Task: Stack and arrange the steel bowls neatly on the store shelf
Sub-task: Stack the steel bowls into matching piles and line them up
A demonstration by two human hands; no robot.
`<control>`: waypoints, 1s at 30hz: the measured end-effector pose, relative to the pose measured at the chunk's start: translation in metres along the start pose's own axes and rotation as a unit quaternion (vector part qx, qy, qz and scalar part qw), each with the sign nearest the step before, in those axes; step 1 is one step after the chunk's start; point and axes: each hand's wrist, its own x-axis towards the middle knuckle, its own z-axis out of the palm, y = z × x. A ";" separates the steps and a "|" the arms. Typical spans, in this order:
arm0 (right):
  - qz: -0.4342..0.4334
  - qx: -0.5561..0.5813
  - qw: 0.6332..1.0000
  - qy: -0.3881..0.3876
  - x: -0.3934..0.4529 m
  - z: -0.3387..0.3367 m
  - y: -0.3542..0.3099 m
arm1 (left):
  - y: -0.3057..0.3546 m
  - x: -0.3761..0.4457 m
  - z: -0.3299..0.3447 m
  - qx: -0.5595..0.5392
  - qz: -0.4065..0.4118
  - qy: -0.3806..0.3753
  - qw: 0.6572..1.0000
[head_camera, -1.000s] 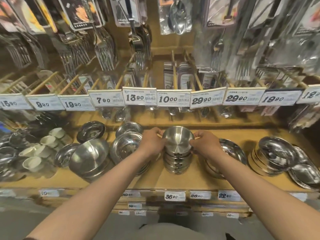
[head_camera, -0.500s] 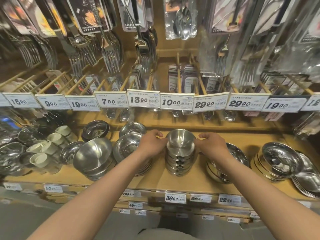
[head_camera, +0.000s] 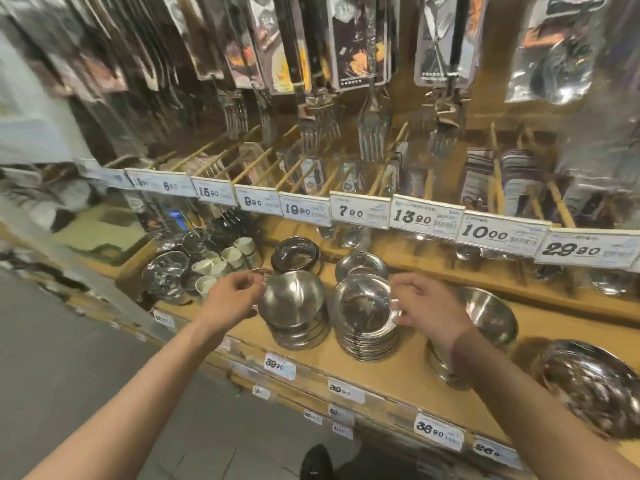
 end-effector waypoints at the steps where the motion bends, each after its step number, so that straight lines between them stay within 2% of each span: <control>1: 0.009 0.004 1.000 -0.005 0.008 0.013 0.000 | -0.011 0.008 -0.011 -0.011 -0.009 0.007 1.000; 7: 0.029 0.017 0.999 0.015 0.065 0.094 -0.010 | -0.077 0.073 -0.046 -0.045 -0.045 0.028 0.998; 10: 0.022 -0.002 0.999 0.034 0.089 0.136 -0.010 | -0.109 0.104 -0.038 0.021 -0.049 0.018 0.998; 14: 0.040 -0.014 0.998 0.050 0.105 0.175 -0.008 | -0.140 0.127 -0.021 0.115 0.006 -0.030 0.993; 19: 0.040 -0.028 0.995 0.087 0.108 0.182 -0.011 | -0.152 0.147 -0.014 0.114 0.046 -0.063 0.990; 24: 0.029 -0.041 0.992 0.116 0.114 0.182 -0.011 | -0.158 0.157 0.000 0.047 -0.014 -0.099 0.994; 30: 0.050 -0.034 0.992 0.112 0.121 0.179 -0.009 | -0.154 0.165 0.011 0.026 -0.058 -0.047 0.997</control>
